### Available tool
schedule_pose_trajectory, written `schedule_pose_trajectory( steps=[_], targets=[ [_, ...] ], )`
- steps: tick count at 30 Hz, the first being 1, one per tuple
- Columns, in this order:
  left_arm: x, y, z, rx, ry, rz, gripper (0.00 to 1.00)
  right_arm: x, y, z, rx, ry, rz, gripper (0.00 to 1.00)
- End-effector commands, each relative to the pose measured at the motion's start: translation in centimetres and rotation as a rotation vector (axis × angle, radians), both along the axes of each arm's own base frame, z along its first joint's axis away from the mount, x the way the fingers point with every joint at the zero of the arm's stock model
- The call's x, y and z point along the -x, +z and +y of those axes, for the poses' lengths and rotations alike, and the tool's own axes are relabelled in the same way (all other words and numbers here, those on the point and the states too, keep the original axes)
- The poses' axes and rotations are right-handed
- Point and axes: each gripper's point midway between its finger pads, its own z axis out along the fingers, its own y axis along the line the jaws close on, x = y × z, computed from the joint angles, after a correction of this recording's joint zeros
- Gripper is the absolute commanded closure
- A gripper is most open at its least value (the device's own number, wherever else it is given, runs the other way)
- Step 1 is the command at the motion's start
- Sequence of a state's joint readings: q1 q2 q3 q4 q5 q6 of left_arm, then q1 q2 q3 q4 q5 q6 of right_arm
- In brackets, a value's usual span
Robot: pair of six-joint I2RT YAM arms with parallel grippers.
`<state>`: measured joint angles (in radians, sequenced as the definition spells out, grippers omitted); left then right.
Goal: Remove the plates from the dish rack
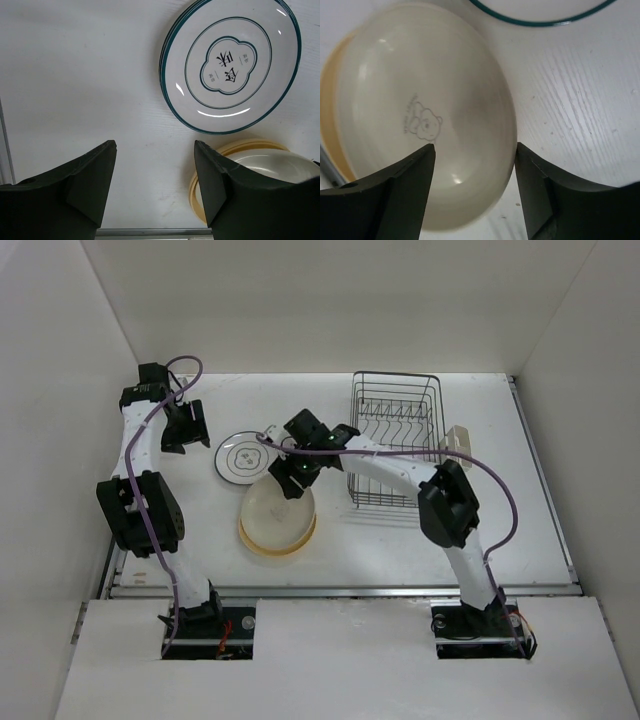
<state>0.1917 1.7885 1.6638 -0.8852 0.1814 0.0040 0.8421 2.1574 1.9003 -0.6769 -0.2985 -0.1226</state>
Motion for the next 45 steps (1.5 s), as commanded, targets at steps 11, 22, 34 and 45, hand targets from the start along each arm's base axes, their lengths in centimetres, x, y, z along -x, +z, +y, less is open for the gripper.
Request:
schedule_pose_trajectory(
  steps=[11, 22, 34, 45],
  targets=[
    [0.4, 1.6, 0.2, -0.023, -0.007, -0.042, 0.39, -4.5, 5.8, -4.0, 0.289, -0.343, -0.593, 0.26],
    [2.2, 1.6, 1.3, -0.108, -0.011, -0.026, 0.35, 1.9, 1.5, 0.4, 0.225, -0.191, -0.573, 0.21],
    [4.4, 6.7, 6.0, -0.337, 0.271, -0.198, 0.23, 0.4, 15.2, -15.8, 0.065, -1.122, -0.639, 0.09],
    [7.5, 10.9, 5.8, -0.362, 0.323, -0.393, 0.15, 9.2, 18.6, -39.6, -0.096, -1.736, -0.361, 0.04]
  ],
)
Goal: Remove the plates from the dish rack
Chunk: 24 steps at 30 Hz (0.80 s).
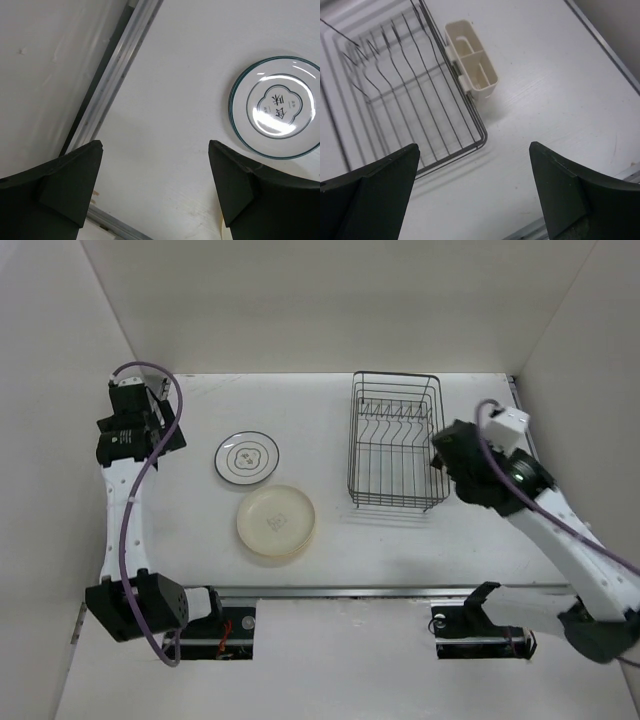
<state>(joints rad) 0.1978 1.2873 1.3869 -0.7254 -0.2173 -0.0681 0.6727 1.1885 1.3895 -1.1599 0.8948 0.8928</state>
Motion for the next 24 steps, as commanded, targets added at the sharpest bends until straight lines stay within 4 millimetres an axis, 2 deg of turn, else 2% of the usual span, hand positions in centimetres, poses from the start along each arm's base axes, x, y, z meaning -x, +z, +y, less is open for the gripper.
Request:
schedule_pose_trajectory(
  steps=[1, 2, 3, 4, 6, 8, 14, 19, 21, 24],
  targets=[
    [0.3, 1.5, 0.1, -0.016, 0.002, -0.071, 0.15, 6.0, 3.8, -4.7, -0.182, -0.078, -0.129, 0.04],
    [0.5, 1.9, 0.0, -0.019, 0.002, -0.086, 0.15, 6.8, 4.8, -5.1, -0.227, -0.070, -0.169, 0.00],
    [0.8, 1.8, -0.2, -0.014, -0.005, -0.087, 0.15, 7.6, 5.5, -4.9, -0.287, -0.040, -0.187, 0.00],
    [0.8, 1.8, -0.2, -0.021, -0.011, -0.083, 0.15, 8.4, 7.1, -5.0, -0.332, 0.007, -0.230, 0.00],
    [1.1, 1.3, -0.8, -0.010, -0.061, -0.063, 0.15, 9.1, 7.7, -4.4, -0.328, 0.093, -0.209, 0.00],
    [1.4, 1.5, -0.8, -0.020, -0.070, -0.061, 0.13, 9.7, 7.5, -4.0, -0.339, 0.135, -0.177, 0.00],
    [3.4, 2.0, -0.7, -0.067, -0.115, 0.021, 0.12, 9.7, 7.1, -3.8, -0.294, 0.153, -0.127, 0.00],
    [5.3, 1.3, -1.0, -0.075, -0.157, 0.120, 0.10, 9.3, 7.6, -4.2, -0.246, 0.174, -0.150, 0.00],
    [5.9, 2.2, -1.1, -0.085, -0.183, 0.131, 0.10, 9.3, 7.7, -4.2, -0.223, 0.194, -0.156, 0.00],
    [7.8, 2.0, -1.4, -0.096, -0.233, 0.207, 0.10, 9.5, 8.0, -4.2, -0.200, 0.234, -0.150, 0.00]
  ],
)
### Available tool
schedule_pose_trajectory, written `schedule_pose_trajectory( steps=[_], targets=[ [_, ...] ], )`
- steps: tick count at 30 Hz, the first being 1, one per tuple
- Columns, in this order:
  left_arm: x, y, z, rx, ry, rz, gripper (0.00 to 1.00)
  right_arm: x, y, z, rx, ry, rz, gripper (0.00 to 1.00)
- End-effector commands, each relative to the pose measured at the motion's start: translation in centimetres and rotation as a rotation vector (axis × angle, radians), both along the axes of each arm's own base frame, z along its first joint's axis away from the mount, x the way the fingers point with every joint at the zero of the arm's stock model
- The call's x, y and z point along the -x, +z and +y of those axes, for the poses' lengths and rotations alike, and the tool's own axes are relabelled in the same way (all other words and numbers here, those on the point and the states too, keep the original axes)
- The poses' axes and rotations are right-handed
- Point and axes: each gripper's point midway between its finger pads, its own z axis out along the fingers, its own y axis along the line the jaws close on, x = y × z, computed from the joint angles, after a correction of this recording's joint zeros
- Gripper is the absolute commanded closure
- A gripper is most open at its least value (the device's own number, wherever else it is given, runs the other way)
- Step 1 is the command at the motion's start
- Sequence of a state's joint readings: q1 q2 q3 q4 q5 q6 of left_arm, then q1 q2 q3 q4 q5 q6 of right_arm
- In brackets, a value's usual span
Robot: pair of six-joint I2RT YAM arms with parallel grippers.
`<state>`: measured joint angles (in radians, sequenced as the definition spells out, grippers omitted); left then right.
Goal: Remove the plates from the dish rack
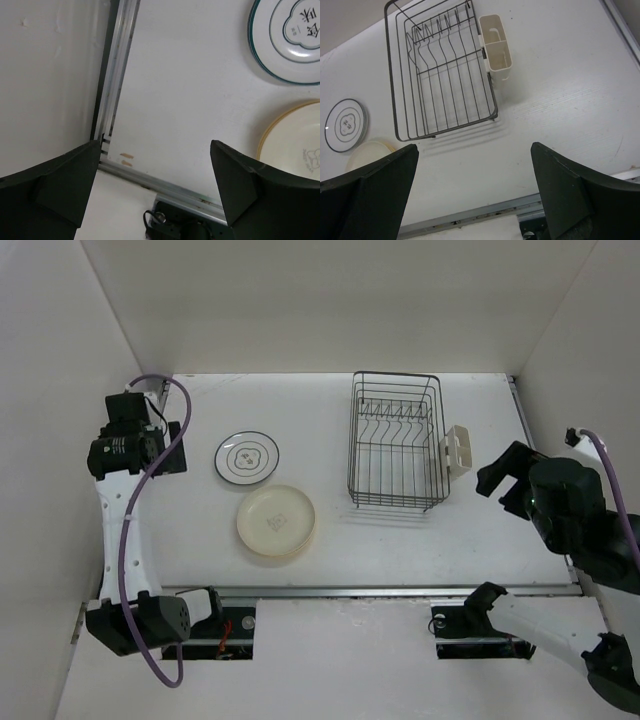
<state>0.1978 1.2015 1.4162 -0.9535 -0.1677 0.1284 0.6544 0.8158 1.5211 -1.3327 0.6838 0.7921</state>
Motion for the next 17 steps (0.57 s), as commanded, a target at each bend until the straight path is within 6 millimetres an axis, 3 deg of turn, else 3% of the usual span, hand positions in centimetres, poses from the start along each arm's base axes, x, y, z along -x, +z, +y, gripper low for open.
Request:
schedule_pose_trajectory(
  steps=[1, 11, 17],
  targets=[
    [2.7, 1.4, -0.3, -0.035, -0.073, 0.057, 0.10, 0.5, 1.0, -0.1, 0.039, 0.064, -0.021, 0.00],
    [6.5, 1.6, -0.3, -0.071, -0.082, 0.117, 0.09, 0.4, -1.7, 1.2, 0.048, 0.129, 0.032, 0.00],
    [7.8, 1.6, -1.0, -0.060, -0.108, 0.124, 0.09, 1.0, -2.1, 1.0, 0.033, 0.139, 0.022, 0.00]
  ],
)
